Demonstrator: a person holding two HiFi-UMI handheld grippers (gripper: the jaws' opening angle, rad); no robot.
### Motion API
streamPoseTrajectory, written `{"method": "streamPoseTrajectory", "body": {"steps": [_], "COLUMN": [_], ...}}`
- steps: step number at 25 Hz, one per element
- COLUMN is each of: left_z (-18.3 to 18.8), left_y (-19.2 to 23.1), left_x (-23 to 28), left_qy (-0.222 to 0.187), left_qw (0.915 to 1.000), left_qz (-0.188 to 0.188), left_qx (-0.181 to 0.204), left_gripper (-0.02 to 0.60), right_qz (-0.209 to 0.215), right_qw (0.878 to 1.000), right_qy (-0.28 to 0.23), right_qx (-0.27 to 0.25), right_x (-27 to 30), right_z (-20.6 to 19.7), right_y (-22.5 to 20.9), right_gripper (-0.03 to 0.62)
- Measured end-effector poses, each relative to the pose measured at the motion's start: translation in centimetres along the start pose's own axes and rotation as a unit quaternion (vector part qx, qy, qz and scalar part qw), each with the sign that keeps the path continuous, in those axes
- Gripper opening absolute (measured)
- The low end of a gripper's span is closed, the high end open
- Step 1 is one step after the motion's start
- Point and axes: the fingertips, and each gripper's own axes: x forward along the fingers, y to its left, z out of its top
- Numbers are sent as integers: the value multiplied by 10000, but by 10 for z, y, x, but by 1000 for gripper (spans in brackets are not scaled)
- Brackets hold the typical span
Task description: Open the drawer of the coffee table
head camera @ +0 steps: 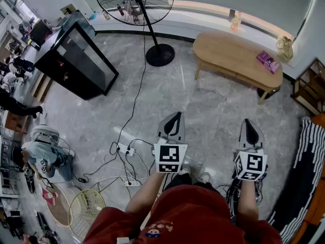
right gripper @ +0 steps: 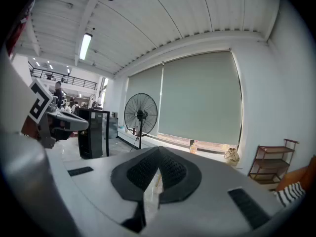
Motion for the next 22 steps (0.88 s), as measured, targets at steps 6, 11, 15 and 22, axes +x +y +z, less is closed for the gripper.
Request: {"method": "streamPoseTrajectory", "body": {"steps": [6, 11, 15, 22], "left_z": [6, 8, 12, 19], "left_y": [-23, -42, -58, -98], "left_x": [-10, -13, -11, 1], "left_qy": [-103, -85, -76, -169], "left_qw": [9999, 10000, 9999, 9994], "left_qz": [77, 9, -72, -281], "left_qx": [-28, -45, 9, 58], "left_gripper": [6, 6, 6, 6], "right_qz": [-34, -46, -93, -111], "right_qw": [10000, 9999, 9997, 9995], "right_qy": [-22, -39, -83, -131], "right_qx": [58, 147, 223, 256], "right_x": [-22, -36, -44, -54], "right_z": [-7, -9, -7, -14], "right_y": [-20, -30, -41, -64], "right_gripper": [-2, -3, -2, -3]}}
